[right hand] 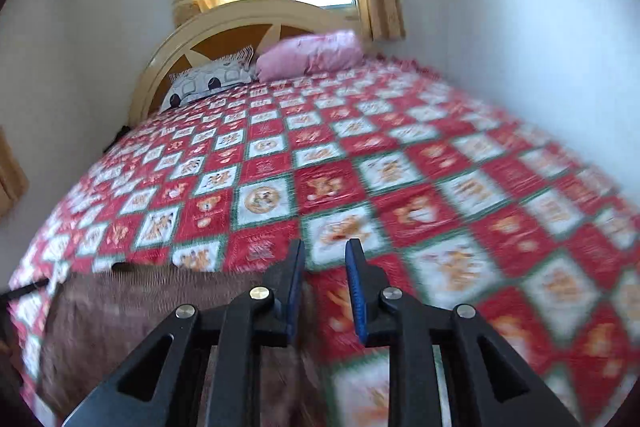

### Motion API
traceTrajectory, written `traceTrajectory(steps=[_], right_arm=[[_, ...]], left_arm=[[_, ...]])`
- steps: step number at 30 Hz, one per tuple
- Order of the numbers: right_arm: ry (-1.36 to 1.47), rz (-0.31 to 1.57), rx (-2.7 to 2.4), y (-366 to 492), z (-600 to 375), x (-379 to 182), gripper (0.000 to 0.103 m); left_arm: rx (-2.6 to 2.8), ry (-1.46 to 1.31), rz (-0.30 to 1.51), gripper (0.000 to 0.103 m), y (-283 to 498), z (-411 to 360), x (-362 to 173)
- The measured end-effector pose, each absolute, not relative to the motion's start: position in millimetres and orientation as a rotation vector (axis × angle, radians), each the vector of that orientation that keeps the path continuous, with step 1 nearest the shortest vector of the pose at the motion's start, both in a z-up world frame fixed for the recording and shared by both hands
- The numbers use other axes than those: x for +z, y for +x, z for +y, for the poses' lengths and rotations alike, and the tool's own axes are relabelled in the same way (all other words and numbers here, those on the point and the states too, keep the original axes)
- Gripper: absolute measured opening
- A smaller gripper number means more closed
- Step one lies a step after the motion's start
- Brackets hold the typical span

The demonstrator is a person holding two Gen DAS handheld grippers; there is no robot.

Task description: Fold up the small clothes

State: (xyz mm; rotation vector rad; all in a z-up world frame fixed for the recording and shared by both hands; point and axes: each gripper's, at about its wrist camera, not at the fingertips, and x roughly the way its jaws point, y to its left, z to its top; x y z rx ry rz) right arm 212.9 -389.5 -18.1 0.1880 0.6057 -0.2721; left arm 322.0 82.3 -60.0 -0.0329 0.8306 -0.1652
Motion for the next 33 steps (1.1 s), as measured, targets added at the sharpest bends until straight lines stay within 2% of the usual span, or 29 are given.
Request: traceTrajectory(steps=[3, 12, 16, 21, 26, 32, 33], right_arm=[[0.154, 0.659, -0.157, 176, -361, -21, 0.018], [0.106, 0.872, -0.04, 143, -307, -93, 0.017], [0.155, 0.869, -0.053, 118, -315, -101, 0.017], [0.154, 0.853, -0.053, 103, -314, -101, 0.017], [0.208, 0.816, -0.062, 101, -319, -102, 0.017], [0.157, 0.806, -0.097, 104, -309, -100, 0.018], [0.152, 0.806, -0.1, 103, -308, -100, 0.018]], left_arm=[[-0.205, -0.039, 0.831, 0.076, 287, 74, -60], [-0.221, 0.021, 0.904, 0.076, 231, 41, -99], [-0.204, 0.028, 0.878, 0.077, 216, 50, -111], [-0.195, 0.063, 0.877, 0.088, 210, 47, -114], [-0.187, 0.06, 0.882, 0.093, 208, 47, -117], [-0.136, 0.054, 0.855, 0.093, 205, 54, -97], [-0.137, 0.04, 0.835, 0.097, 208, 59, -90]])
